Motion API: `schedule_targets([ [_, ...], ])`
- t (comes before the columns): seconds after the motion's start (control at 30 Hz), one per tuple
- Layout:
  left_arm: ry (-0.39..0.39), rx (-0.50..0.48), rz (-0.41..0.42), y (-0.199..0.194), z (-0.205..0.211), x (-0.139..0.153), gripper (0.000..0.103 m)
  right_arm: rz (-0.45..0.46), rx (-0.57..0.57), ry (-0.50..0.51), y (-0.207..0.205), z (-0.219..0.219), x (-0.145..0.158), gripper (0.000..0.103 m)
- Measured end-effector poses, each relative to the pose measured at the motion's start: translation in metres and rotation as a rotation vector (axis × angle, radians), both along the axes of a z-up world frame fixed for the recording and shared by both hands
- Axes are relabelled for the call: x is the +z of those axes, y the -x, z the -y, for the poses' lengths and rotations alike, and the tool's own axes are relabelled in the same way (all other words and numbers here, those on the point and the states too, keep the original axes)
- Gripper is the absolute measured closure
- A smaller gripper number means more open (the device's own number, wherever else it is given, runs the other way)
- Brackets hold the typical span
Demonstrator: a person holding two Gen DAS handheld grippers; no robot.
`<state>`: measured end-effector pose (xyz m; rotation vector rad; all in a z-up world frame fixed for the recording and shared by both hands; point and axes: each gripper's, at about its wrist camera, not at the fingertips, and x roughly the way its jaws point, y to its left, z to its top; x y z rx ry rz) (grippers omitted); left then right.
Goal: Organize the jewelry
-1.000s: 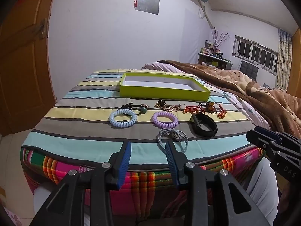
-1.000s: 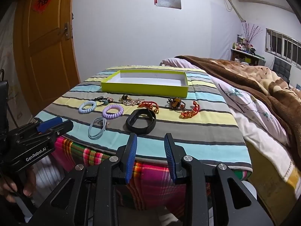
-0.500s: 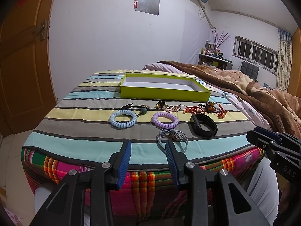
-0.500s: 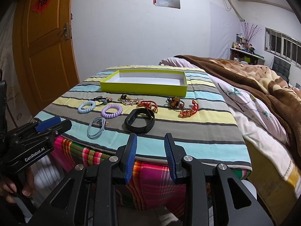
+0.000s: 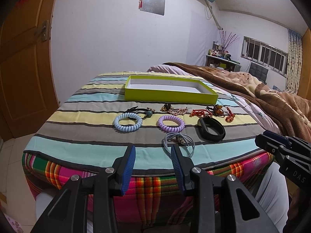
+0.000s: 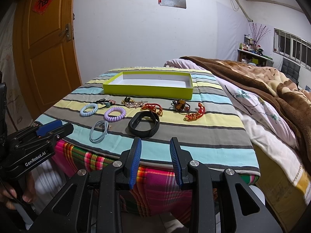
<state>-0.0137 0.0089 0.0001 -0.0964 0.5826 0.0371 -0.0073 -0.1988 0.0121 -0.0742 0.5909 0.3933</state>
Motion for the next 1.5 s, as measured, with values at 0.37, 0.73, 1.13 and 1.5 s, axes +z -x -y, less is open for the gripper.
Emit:
schedule_targets([
  [0.37,-0.002,-0.002,-0.004,-0.002,-0.0013,-0.0007,0.066,-0.002,-0.001,0.001,-0.0011,0.0004,-0.0003,0.072],
  [0.73,-0.003,-0.001,-0.004,-0.0021,-0.0012,-0.001,0.066,-0.002,-0.001,0.001,-0.0007,-0.0003,-0.0003,0.072],
  [1.13,-0.003,-0.001,-0.004,-0.002,-0.0007,-0.0011,0.066,-0.002,-0.001,0.002,-0.0009,-0.0003,-0.0001,0.072],
  [1.5,0.002,-0.006,-0.011,-0.0024,0.0038,-0.0027,0.065,-0.005,-0.002,0.002,-0.0023,-0.0004,-0.0019,0.071],
])
